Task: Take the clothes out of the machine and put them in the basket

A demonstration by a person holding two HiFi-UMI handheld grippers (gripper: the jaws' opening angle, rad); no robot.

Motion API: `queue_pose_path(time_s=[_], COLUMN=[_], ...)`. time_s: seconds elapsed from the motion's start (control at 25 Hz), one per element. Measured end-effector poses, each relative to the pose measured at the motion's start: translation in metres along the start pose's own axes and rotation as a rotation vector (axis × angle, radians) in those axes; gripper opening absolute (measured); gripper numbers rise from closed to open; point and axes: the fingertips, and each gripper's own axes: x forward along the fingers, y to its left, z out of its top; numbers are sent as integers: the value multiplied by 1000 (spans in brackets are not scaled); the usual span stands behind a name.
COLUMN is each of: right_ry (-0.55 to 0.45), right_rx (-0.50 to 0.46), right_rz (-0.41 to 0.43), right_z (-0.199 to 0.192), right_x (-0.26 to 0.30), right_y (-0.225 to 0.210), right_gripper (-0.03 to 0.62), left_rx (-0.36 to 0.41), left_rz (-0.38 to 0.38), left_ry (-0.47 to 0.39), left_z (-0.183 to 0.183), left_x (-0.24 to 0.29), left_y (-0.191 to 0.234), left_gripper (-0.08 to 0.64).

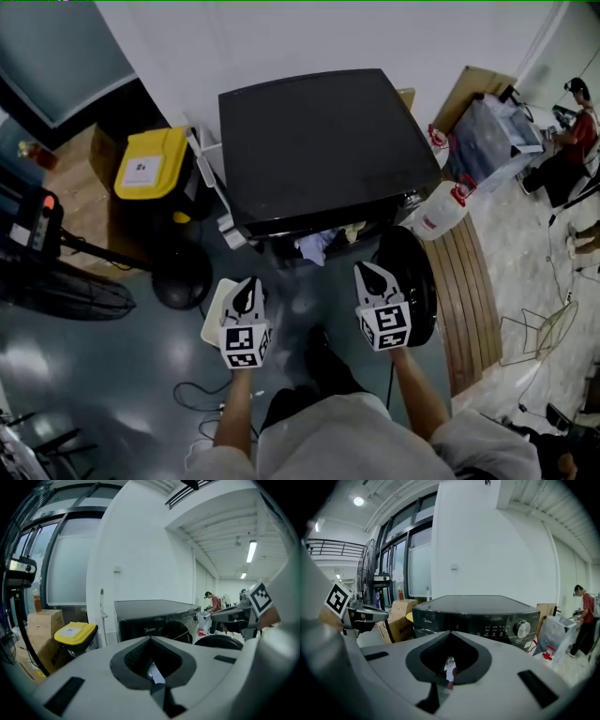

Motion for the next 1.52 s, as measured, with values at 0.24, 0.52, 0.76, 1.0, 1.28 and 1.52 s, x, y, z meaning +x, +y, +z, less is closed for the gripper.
queue_pose_path(time_s=[0.24,0.52,0.76,1.0,1.28,1.52], right_ry=[8,-26,-64,-103,-155,-182], right_rx=[-15,-25,-39,-28,-67,-80], right_rz=[6,-7,-15,-33,-18,6], right_z=[-74,-162,-238,-299,-341,-370], right_x=[18,62,118,162,195,219], right_y=[19,9,-4,-14,-7,4], right_gripper=[25,25,25,25,26,26], left_rx=[-21,-13,4,15,31,47], left_rz=[1,7,20,31,32,30], left_ry=[13,0,-30,-71,-97,-147], left_z=[-89,-186,-267,-325,-378,-407], left_x=[11,48,90,125,146,155], left_y=[5,8,23,35,49,56], left_gripper=[18,18,18,18,18,18])
